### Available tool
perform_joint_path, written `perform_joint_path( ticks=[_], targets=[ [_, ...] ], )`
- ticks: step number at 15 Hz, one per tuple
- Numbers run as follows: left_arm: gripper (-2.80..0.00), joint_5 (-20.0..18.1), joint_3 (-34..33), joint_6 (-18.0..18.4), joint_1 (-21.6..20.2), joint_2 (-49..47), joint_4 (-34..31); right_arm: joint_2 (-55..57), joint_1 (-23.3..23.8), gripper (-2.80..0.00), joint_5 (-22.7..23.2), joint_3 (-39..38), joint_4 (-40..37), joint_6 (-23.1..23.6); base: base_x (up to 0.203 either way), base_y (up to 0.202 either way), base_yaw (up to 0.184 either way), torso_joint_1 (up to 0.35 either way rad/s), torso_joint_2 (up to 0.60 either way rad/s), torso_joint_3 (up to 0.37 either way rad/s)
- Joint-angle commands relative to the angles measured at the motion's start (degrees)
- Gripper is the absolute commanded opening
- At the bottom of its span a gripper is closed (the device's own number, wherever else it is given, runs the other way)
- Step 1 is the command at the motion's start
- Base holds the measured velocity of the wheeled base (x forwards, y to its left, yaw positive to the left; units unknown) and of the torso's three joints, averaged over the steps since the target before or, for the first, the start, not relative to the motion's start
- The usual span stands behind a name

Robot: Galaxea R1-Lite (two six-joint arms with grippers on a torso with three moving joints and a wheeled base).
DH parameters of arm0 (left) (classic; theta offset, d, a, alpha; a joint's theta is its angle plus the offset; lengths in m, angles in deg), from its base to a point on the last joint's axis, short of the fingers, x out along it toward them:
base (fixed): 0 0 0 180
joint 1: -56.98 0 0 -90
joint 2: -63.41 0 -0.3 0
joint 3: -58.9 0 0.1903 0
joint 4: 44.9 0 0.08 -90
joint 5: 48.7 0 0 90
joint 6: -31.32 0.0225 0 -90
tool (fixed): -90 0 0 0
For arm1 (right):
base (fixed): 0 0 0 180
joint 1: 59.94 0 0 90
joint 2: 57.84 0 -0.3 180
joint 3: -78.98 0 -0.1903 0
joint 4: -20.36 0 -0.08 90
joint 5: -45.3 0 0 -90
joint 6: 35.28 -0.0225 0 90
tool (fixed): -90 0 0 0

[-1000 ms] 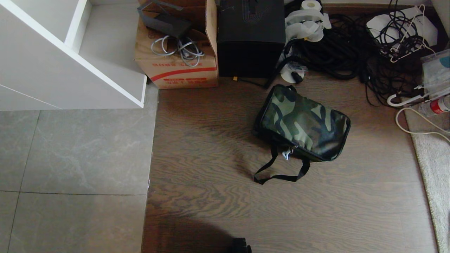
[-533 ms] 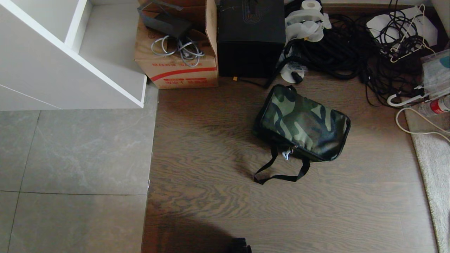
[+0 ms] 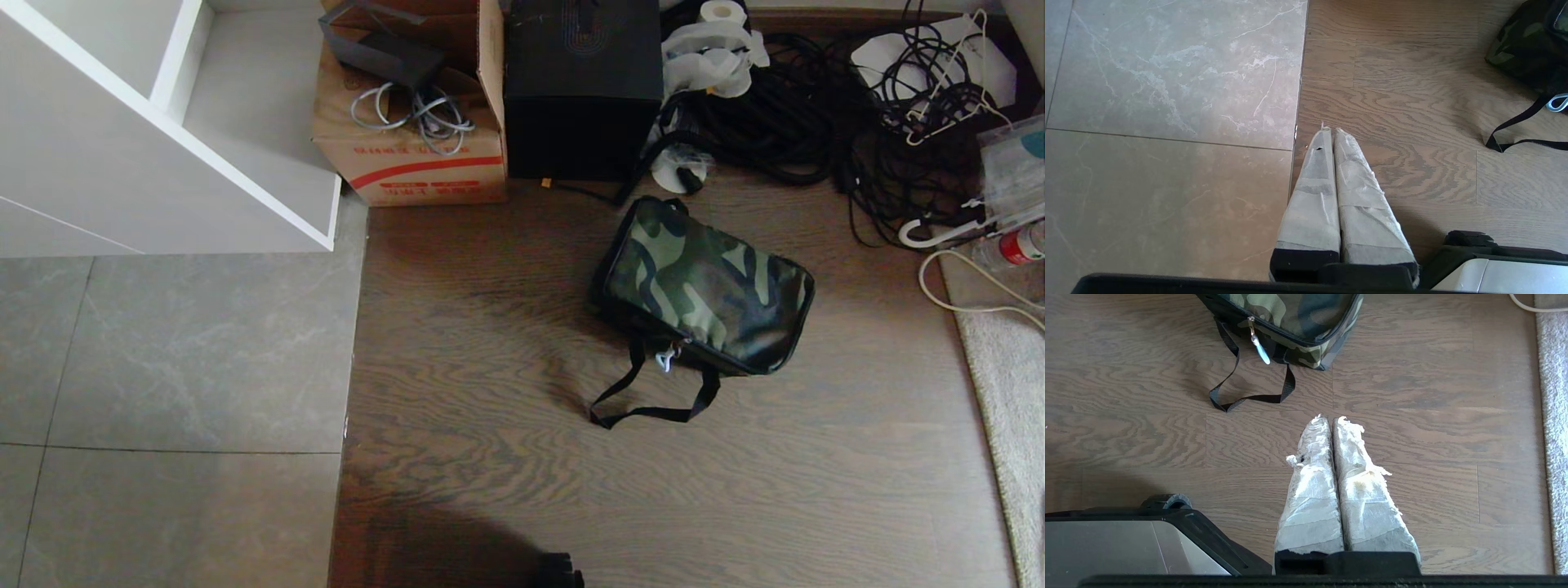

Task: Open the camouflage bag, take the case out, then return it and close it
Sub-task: Open the top of the storage box

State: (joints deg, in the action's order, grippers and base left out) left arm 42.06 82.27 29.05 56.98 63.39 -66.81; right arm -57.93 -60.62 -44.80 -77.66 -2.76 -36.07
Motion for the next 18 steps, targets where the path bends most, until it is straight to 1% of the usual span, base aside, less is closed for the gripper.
perform_joint_path(
  ticks=[1, 12, 14, 15, 16, 18],
  targets=[
    [-2.80, 0.0, -0.5, 0.0, 0.0, 0.0, 0.0, 0.2, 0.0, -2.80, 0.0, 0.0, 0.0, 0.0, 0.000, 0.000, 0.000, 0.000, 0.00, 0.000],
    [-2.80, 0.0, -0.5, 0.0, 0.0, -0.1, 0.0, 0.2, 0.1, -2.80, 0.1, 0.0, 0.2, 0.8, 0.000, 0.000, 0.000, 0.000, 0.00, 0.000],
    [-2.80, 0.0, -0.5, 0.0, 0.0, -0.1, 0.0, 0.2, 0.0, -2.80, 0.0, 0.9, -0.9, 0.1, 0.000, 0.000, 0.000, 0.000, 0.00, 0.000],
    [-2.80, 0.0, -0.5, 0.0, 0.0, 0.0, 0.0, 0.3, 0.0, -2.80, 0.0, 3.5, -2.2, 0.1, 0.000, 0.000, 0.000, 0.000, 0.00, 0.000],
    [-2.80, 0.0, -0.5, 0.0, -0.1, 0.0, 0.0, 0.7, 0.0, -2.80, 0.2, 7.4, -5.4, 0.0, 0.000, 0.000, 0.000, 0.000, 0.00, 0.000],
    [-2.80, 0.0, -0.5, 0.0, 0.0, 0.0, 0.0, 3.5, 0.0, -2.80, 1.4, 18.4, -17.3, -0.9, 0.000, 0.000, 0.000, 0.000, 0.00, 0.000]
  ],
)
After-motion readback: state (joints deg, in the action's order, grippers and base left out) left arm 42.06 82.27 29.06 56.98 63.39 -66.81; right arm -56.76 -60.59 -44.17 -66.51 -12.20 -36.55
